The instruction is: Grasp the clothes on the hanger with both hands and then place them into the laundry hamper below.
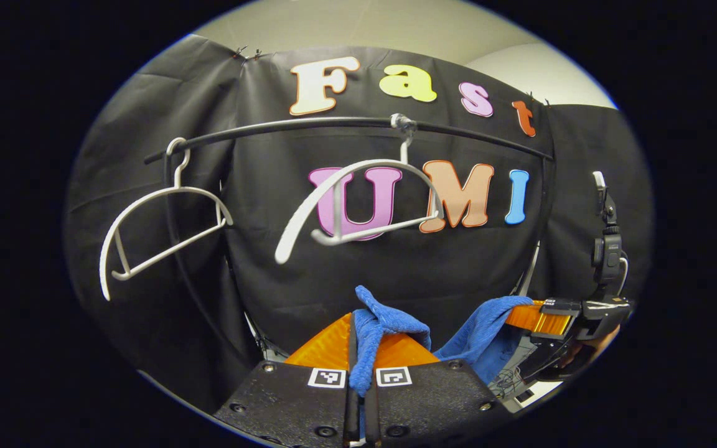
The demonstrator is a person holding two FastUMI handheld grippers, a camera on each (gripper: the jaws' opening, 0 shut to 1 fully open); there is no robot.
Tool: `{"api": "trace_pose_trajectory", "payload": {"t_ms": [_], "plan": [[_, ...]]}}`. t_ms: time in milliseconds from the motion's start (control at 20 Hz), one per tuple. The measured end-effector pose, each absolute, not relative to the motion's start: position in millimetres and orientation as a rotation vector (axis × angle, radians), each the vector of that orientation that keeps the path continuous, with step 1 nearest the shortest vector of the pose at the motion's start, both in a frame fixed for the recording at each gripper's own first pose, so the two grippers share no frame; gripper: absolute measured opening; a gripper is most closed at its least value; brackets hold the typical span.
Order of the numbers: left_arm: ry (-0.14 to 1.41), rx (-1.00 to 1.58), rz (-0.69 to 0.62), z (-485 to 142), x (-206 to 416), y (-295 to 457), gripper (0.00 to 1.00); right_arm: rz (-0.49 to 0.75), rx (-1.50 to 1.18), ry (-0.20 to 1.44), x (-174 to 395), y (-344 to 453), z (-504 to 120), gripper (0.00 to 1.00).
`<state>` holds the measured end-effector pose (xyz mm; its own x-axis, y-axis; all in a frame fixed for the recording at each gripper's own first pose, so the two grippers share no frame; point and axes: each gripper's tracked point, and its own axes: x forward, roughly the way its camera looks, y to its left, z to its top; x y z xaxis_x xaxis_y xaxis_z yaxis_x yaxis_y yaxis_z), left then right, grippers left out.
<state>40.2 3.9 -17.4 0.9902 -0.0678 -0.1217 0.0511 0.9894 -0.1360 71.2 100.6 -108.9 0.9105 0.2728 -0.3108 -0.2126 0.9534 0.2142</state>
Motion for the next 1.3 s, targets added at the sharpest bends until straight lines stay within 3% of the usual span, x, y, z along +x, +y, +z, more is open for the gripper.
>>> {"api": "trace_pose_trajectory", "payload": {"t_ms": [350, 700, 750, 1300], "plan": [[0.148, -0.192, -0.112, -12, 70, -31, 0.04, 0.123, 0.003, 0.272, 80, 80, -79, 0.01], [0.193, -0.160, -0.127, -32, 118, -53, 0.04, 0.058, 0.046, 0.291, 111, 71, -77, 0.05], [0.202, -0.170, -0.138, -36, 124, -57, 0.05, 0.048, 0.045, 0.299, 116, 69, -79, 0.00], [0.331, -0.119, -0.185, -118, 195, -79, 0.04, 0.057, 0.182, 0.398, 176, 85, -153, 0.01]]}}
